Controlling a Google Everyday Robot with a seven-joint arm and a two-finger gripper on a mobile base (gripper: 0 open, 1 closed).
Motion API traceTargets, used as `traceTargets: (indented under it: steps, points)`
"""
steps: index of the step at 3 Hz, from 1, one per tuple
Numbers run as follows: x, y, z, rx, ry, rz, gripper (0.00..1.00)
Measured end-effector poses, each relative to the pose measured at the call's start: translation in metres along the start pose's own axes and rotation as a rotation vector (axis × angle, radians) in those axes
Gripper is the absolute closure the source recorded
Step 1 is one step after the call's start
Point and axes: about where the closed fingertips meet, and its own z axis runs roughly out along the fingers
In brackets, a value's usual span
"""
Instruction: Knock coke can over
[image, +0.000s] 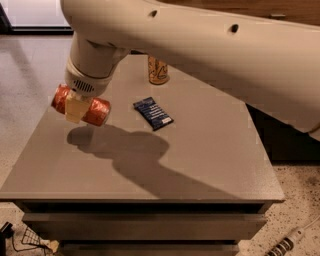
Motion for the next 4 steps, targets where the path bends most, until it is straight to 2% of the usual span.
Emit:
traceTargets:
  steps: [1, 2, 3, 4]
  points:
    - [0.011, 0.005, 0.024, -0.013, 0.084, 0.005, 1.00]
    - [0.013, 0.017, 0.047, -0.049, 0.126, 0.003, 1.00]
    - [0.003, 0.029, 0.071, -0.108, 0.107, -0.009, 1.00]
    - [-0.006, 0.036, 0.082, -0.153, 0.061, -0.016, 1.00]
